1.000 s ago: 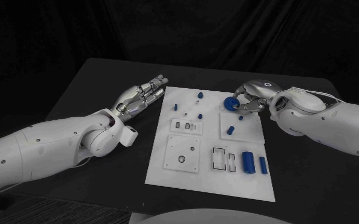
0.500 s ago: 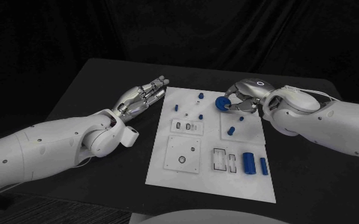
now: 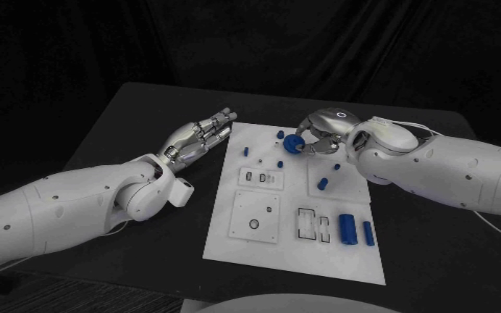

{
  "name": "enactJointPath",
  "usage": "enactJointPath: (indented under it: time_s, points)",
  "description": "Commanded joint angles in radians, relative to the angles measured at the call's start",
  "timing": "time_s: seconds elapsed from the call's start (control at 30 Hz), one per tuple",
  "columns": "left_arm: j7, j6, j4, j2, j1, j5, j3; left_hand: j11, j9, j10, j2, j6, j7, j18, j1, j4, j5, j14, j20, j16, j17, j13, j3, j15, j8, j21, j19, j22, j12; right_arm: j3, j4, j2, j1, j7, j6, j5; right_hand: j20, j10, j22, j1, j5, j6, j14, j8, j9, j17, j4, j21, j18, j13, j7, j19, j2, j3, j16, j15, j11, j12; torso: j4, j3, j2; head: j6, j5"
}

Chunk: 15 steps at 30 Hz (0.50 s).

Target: Assemble the parts on the task board

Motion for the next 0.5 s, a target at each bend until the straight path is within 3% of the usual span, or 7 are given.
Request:
enactJointPath:
  time_s: [0.03, 0.1, 0.37, 0.5]
  points:
    - [0.008, 0.014, 0.002, 0.002, 0.001, -0.001, 0.001, 0.007, 0.001, -0.003, -0.007, 0.000, 0.009, 0.007, 0.002, 0.000, 0.004, 0.001, 0.008, -0.004, -0.001, -0.001, 0.004, 0.009, 0.004, -0.003, 0.003, -0.002, -0.003, 0.001, -0.018, 0.019, 0.002, 0.013, 0.002, -0.005, 0.005, 0.103, 0.217, 0.001, -0.005, 0.074, 0.102, -0.004, 0.158, 0.263, 0.004, -0.002, -0.011, 0.263, -0.053, 0.041, 0.009, 0.005, 0.003, 0.008, 0.007, 0.003, -0.0023, -0.0015, 0.000, -0.004, 0.007]
    - [0.008, 0.014, 0.002, 0.003, 0.001, -0.001, 0.001, 0.007, 0.001, -0.003, -0.007, 0.000, 0.009, 0.007, 0.002, 0.000, 0.004, 0.001, 0.008, -0.004, -0.001, -0.001, 0.004, 0.009, 0.004, -0.003, 0.003, -0.002, -0.003, 0.001, -0.025, 0.028, 0.001, 0.015, 0.001, -0.005, 0.006, 0.103, 0.218, 0.001, -0.008, 0.074, 0.102, -0.007, 0.157, 0.263, 0.004, -0.002, -0.011, 0.263, -0.052, 0.041, 0.009, 0.006, 0.003, 0.009, 0.008, 0.003, -0.0030, -0.0015, 0.000, -0.004, 0.010]
    - [0.008, 0.020, -0.006, 0.011, 0.001, -0.001, 0.001, 0.008, 0.001, -0.003, -0.007, -0.001, 0.009, 0.006, 0.002, -0.001, 0.004, 0.001, 0.008, -0.004, -0.001, -0.001, 0.004, 0.009, 0.004, -0.003, 0.003, -0.002, -0.003, 0.001, -0.056, 0.067, 0.001, 0.022, 0.011, -0.005, 0.008, 0.103, 0.217, 0.003, -0.015, 0.070, 0.102, -0.014, 0.155, 0.263, 0.002, -0.005, -0.010, 0.263, -0.049, 0.039, 0.008, 0.010, 0.003, 0.011, 0.010, 0.003, 0.0056, 0.0011, 0.003, -0.003, -0.002]
    - [0.010, 0.019, -0.009, 0.014, 0.001, -0.001, 0.001, 0.009, 0.001, -0.002, -0.006, -0.001, 0.010, 0.006, 0.002, -0.001, 0.004, 0.001, 0.008, -0.004, -0.001, -0.001, 0.005, 0.010, 0.004, -0.003, 0.003, -0.002, -0.003, 0.001, -0.072, 0.086, -0.001, 0.024, 0.020, -0.005, 0.012, 0.103, 0.215, 0.001, -0.026, 0.062, 0.102, -0.025, 0.152, 0.263, 0.004, -0.010, -0.009, 0.263, -0.044, 0.036, 0.007, 0.013, 0.003, 0.014, 0.014, 0.003, 0.0090, -0.0003, 0.003, -0.003, -0.006]
